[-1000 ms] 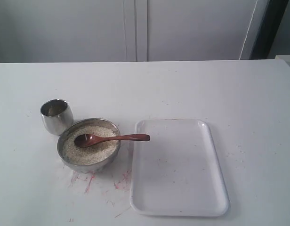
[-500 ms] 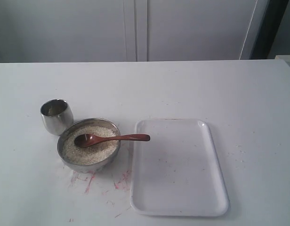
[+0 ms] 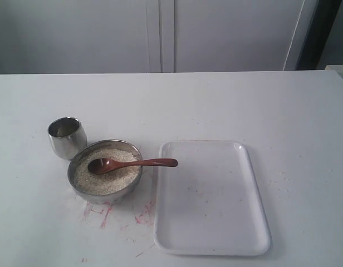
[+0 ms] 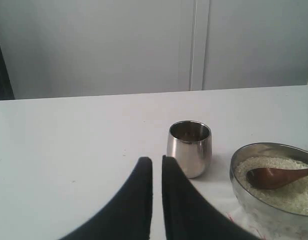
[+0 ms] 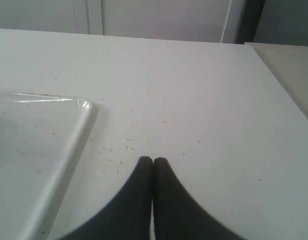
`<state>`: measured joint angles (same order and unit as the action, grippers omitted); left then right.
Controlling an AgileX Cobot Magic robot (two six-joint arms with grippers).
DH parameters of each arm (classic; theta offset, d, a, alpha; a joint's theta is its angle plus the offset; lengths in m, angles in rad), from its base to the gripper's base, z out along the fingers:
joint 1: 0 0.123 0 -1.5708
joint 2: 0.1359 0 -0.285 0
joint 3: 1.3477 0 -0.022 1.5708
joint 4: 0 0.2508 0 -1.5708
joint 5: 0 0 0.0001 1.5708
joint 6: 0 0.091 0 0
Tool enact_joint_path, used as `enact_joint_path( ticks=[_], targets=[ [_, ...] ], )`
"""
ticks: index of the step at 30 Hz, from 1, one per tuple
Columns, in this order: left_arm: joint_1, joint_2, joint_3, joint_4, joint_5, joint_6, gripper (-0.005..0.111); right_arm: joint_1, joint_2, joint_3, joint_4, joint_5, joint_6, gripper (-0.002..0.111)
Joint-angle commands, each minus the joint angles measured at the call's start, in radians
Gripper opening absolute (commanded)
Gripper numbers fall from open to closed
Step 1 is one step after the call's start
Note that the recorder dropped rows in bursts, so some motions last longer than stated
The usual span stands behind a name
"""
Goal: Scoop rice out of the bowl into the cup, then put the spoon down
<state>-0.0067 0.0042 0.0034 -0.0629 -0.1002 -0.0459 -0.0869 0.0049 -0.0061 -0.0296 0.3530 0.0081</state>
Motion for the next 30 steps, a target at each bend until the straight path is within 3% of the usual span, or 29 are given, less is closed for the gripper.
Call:
enact_joint_path(
  ticks=[1, 17, 30],
  targets=[
    [0.000, -0.004, -0.003, -0.004, -0.005, -0.002, 0.014, -0.001, -0.005, 0.006, -0.007, -0.010, -0.008, 0.000],
    [0.000, -0.004, -0.003, -0.004, -0.005, -0.002, 0.014, -0.001, -0.005, 0.006, -0.006, -0.010, 0.014, 0.000],
    [0.000, -0.004, -0.003, -0.004, -0.005, -0.002, 0.014, 0.077, -0.005, 0.006, -0.008, -0.010, 0.014, 0.000]
  ],
)
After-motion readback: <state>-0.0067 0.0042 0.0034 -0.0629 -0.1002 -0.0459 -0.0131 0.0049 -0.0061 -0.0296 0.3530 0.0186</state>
